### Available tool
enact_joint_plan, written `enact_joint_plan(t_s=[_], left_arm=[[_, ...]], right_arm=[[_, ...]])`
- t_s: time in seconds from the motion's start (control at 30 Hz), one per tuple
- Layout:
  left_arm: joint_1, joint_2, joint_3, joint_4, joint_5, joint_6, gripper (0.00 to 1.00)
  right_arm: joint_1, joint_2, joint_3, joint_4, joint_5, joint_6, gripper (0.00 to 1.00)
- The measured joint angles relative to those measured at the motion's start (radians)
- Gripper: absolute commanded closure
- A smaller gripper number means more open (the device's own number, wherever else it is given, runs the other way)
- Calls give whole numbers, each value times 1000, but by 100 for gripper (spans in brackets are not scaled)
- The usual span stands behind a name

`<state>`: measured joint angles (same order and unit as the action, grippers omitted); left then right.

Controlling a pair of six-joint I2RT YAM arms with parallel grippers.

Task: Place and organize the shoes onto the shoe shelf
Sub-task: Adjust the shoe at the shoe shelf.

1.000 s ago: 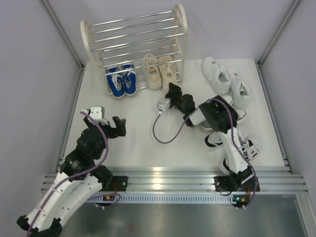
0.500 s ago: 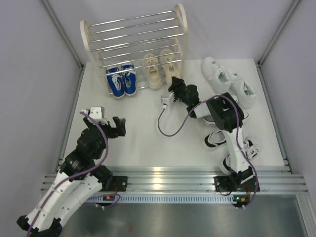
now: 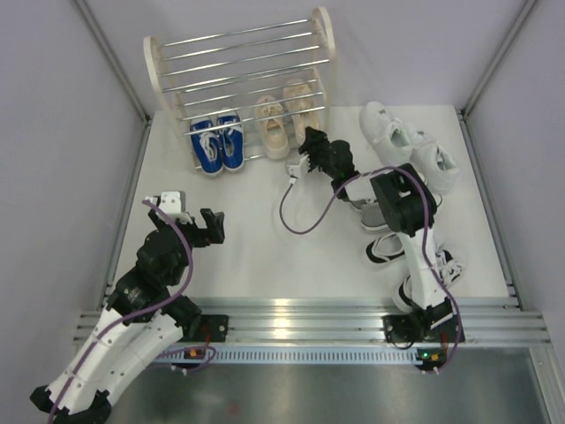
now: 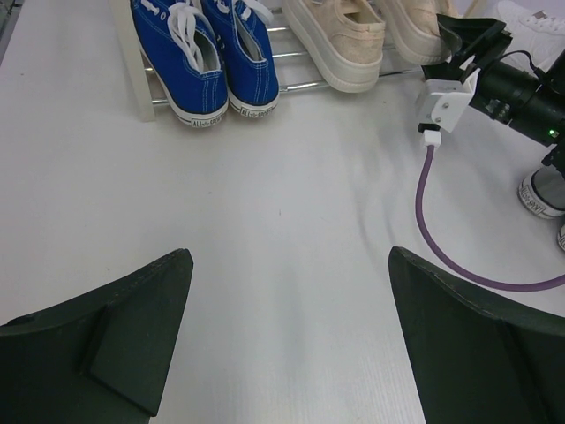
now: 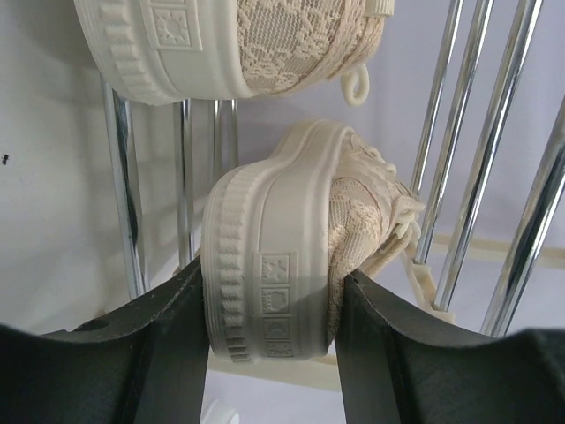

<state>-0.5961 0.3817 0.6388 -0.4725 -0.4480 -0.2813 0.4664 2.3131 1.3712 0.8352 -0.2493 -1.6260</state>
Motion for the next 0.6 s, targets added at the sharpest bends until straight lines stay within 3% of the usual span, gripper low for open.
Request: enact_joint_plan(t_s=[0.6], left_arm=[[0,0,0,0,-6,0,2]], right_arm=[[10,43,16,9,-4,-42,100]])
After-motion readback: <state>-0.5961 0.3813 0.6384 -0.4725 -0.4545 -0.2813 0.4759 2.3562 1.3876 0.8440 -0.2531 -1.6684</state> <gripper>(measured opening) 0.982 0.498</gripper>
